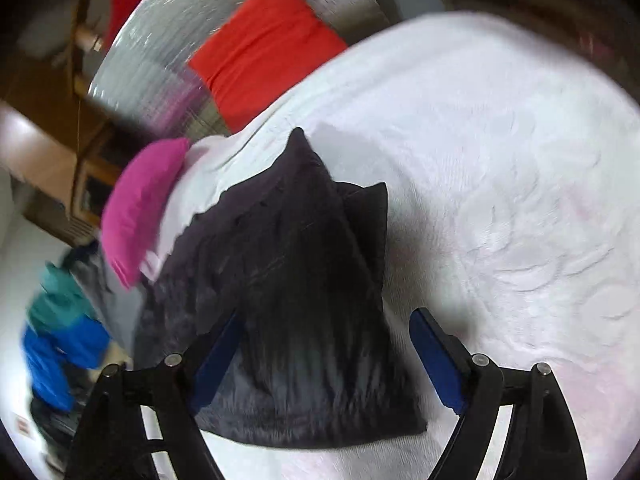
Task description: Fold large clothes
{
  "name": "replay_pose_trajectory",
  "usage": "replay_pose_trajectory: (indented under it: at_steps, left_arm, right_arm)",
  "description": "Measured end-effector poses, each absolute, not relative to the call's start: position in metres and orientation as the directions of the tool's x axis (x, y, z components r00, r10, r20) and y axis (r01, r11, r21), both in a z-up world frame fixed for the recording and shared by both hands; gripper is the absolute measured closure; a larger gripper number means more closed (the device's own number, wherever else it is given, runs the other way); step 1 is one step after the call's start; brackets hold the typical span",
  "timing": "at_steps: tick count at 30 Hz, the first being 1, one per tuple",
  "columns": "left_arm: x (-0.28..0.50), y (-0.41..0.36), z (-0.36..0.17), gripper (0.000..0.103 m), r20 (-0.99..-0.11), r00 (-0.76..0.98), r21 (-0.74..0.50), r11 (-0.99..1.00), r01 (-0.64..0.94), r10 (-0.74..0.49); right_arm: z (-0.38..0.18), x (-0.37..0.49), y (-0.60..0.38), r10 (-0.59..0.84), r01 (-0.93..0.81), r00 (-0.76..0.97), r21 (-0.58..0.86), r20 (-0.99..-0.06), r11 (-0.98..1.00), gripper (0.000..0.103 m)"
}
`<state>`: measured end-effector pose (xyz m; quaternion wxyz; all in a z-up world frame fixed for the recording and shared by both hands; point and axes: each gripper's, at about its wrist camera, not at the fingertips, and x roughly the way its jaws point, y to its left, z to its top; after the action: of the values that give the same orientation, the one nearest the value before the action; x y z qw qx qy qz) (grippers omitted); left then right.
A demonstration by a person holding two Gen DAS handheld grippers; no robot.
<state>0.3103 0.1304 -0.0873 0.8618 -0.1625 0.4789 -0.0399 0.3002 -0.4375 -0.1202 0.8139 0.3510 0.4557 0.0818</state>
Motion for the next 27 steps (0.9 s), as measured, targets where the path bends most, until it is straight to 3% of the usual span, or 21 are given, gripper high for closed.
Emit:
replay_pose_trajectory:
  at_steps: [7,17,27]
  left_arm:
    - [0.337,0.141,-0.101,0.027,-0.806,0.509,-0.410,0.905,-0.115,-0.301]
    - [0.355,0.148,-0.105,0.027,-0.774,0.497,-0.497,0.862,-0.094,-0.392]
    - [0.363,0.125,-0.132,0.026,-0.837,0.436,-0.398,0.915,-0.070,-0.331]
  right_arm:
    - [-0.133,0.327,-0.428,0.537,0.133,0.529,0.690,-0.657,0.712,0.016]
    - [-0.133,0.331,-0.419,0.527,0.109,0.511,0.660,-0.679,0.744,0.015]
    - [-0.132,0.339,-0.399,0.486,0.061,0.485,0.582,-0.727,0.811,0.016]
